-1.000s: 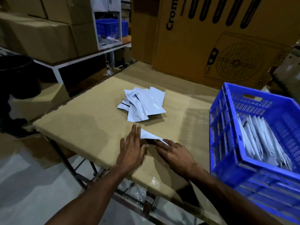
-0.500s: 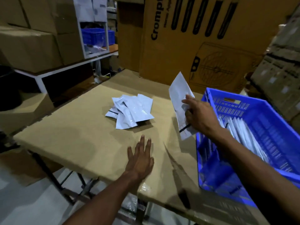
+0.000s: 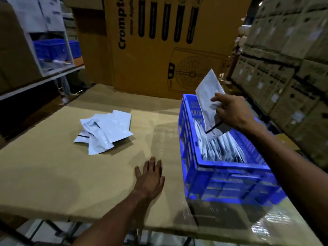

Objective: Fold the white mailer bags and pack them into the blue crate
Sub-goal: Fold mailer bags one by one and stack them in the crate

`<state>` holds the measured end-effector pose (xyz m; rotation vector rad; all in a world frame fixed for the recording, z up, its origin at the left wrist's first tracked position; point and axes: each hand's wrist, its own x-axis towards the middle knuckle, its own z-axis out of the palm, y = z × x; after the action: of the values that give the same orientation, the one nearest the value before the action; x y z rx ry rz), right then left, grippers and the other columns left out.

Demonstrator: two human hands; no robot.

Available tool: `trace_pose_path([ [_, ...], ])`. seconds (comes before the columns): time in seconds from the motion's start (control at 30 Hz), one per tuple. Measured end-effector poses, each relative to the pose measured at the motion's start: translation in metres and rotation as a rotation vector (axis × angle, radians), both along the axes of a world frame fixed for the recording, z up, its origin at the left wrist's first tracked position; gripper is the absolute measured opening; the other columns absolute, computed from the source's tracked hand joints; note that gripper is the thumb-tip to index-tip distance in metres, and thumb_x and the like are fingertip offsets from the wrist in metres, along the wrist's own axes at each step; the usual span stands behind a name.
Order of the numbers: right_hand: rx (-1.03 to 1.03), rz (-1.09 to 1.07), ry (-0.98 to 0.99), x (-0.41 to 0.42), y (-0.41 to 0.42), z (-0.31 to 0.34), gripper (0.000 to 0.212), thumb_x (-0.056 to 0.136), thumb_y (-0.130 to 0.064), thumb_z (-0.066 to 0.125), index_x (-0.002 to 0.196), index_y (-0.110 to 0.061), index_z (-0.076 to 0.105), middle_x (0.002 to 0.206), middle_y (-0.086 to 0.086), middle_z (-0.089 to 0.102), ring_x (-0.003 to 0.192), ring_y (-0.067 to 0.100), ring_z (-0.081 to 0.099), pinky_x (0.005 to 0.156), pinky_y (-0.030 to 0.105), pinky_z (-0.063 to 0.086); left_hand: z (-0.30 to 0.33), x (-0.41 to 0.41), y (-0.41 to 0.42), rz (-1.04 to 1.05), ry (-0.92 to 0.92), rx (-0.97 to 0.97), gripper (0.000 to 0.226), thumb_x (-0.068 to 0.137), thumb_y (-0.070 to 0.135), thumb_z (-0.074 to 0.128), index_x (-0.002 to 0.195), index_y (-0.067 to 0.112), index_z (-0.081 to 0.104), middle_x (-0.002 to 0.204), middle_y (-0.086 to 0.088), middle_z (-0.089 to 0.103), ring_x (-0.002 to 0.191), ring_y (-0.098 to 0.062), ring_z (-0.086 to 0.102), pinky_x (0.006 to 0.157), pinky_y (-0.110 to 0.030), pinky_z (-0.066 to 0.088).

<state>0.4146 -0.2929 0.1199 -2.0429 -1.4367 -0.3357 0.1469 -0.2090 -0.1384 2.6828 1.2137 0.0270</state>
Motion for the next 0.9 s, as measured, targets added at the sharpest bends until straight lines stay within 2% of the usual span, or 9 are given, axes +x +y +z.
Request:
trace_pose_path([
  [0.13, -0.067, -0.022, -0.105, 0.025, -0.020, -0.004, 0.041, 0.074, -0.005, 0.062, 0.111, -0.016, 0.073, 0.120, 0.015, 0.069, 0.108, 0.036, 0.066, 0.089, 0.047, 0.053, 0.001, 0.016, -0.001, 0.003, 0.000, -0.025, 0.065, 0.104, 0.046, 0.029, 0.161, 0.025, 0.007, 0.169, -0.005, -0.004, 0.154, -0.030, 0.004, 0.117, -0.066, 0.008],
  [0.37, -0.404, -0.168, -0.359, 0.064, -0.050, -0.032, 0.037, 0.078, -0.009, 0.057, 0.112, -0.020, 0.065, 0.128, 0.002, 0.063, 0.106, 0.033, 0.064, 0.075, 0.042, 0.055, -0.001, 0.037, -0.001, -0.011, 0.030, -0.047, 0.062, 0.104, 0.049, 0.026, 0.160, 0.025, 0.012, 0.169, -0.005, -0.004, 0.154, -0.033, 0.001, 0.115, -0.068, 0.007],
  [0.43, -0.471, -0.179, -0.412, 0.078, -0.054, -0.042, 0.037, 0.078, -0.009, 0.053, 0.112, -0.020, 0.064, 0.129, 0.000, 0.060, 0.105, 0.032, 0.065, 0.069, 0.042, 0.055, -0.002, 0.040, -0.001, -0.009, 0.043, -0.019, 0.064, 0.101, 0.053, 0.018, 0.159, 0.026, 0.014, 0.169, -0.005, -0.001, 0.153, -0.034, 0.002, 0.114, -0.068, 0.008],
  [0.53, -0.585, -0.215, -0.456, 0.094, -0.056, -0.055, 0.033, 0.079, -0.009, 0.051, 0.108, -0.021, 0.061, 0.122, -0.001, 0.060, 0.102, 0.031, 0.066, 0.064, 0.042, 0.056, -0.006, 0.039, -0.002, -0.009, 0.038, 0.018, 0.081, 0.087, 0.057, -0.002, 0.158, 0.026, 0.021, 0.168, -0.006, 0.009, 0.153, -0.035, 0.007, 0.112, -0.068, 0.009],
  [0.57, -0.621, -0.225, -0.459, 0.099, -0.055, -0.060, 0.030, 0.080, -0.009, 0.050, 0.107, -0.021, 0.059, 0.119, 0.000, 0.060, 0.101, 0.031, 0.066, 0.064, 0.042, 0.056, -0.009, 0.039, -0.002, -0.007, 0.028, 0.029, 0.084, 0.085, 0.057, -0.002, 0.157, 0.025, 0.027, 0.167, -0.008, 0.015, 0.152, -0.036, 0.012, 0.110, -0.069, 0.010],
  [0.63, -0.690, -0.227, -0.425, 0.103, -0.055, -0.070, 0.033, 0.082, -0.009, 0.050, 0.112, -0.021, 0.057, 0.123, 0.002, 0.060, 0.101, 0.033, 0.066, 0.067, 0.041, 0.055, -0.014, 0.039, -0.003, -0.011, 0.016, 0.046, 0.075, 0.090, 0.055, 0.013, 0.150, 0.023, 0.045, 0.161, -0.011, 0.034, 0.147, -0.039, 0.028, 0.106, -0.072, 0.018],
  [0.7, -0.764, -0.218, -0.361, 0.103, -0.053, -0.081, 0.038, 0.085, -0.009, 0.051, 0.120, -0.023, 0.056, 0.127, 0.003, 0.059, 0.103, 0.036, 0.066, 0.067, 0.039, 0.050, -0.017, 0.040, -0.002, -0.008, 0.010, 0.070, 0.067, 0.092, 0.052, 0.023, 0.144, 0.022, 0.052, 0.156, -0.011, 0.042, 0.143, -0.040, 0.036, 0.103, -0.073, 0.023],
  [0.83, -0.880, -0.179, -0.219, 0.105, -0.046, -0.092, 0.028, 0.093, -0.019, 0.053, 0.119, -0.024, 0.060, 0.128, 0.010, 0.059, 0.109, 0.035, 0.062, 0.082, 0.042, 0.052, -0.016, 0.041, -0.004, 0.002, 0.023, 0.122, 0.075, 0.090, 0.055, 0.011, 0.154, 0.026, 0.035, 0.164, -0.007, 0.025, 0.151, -0.036, 0.019, 0.108, -0.069, 0.014],
  [0.9, -0.920, -0.171, -0.185, 0.108, -0.043, -0.097, 0.033, 0.092, -0.015, 0.056, 0.124, -0.021, 0.058, 0.129, 0.013, 0.058, 0.113, 0.035, 0.061, 0.083, 0.041, 0.050, -0.013, 0.041, -0.004, 0.014, 0.013, 0.127, 0.074, 0.089, 0.055, 0.012, 0.153, 0.025, 0.037, 0.163, -0.007, 0.028, 0.150, -0.036, 0.021, 0.108, -0.069, 0.016],
])
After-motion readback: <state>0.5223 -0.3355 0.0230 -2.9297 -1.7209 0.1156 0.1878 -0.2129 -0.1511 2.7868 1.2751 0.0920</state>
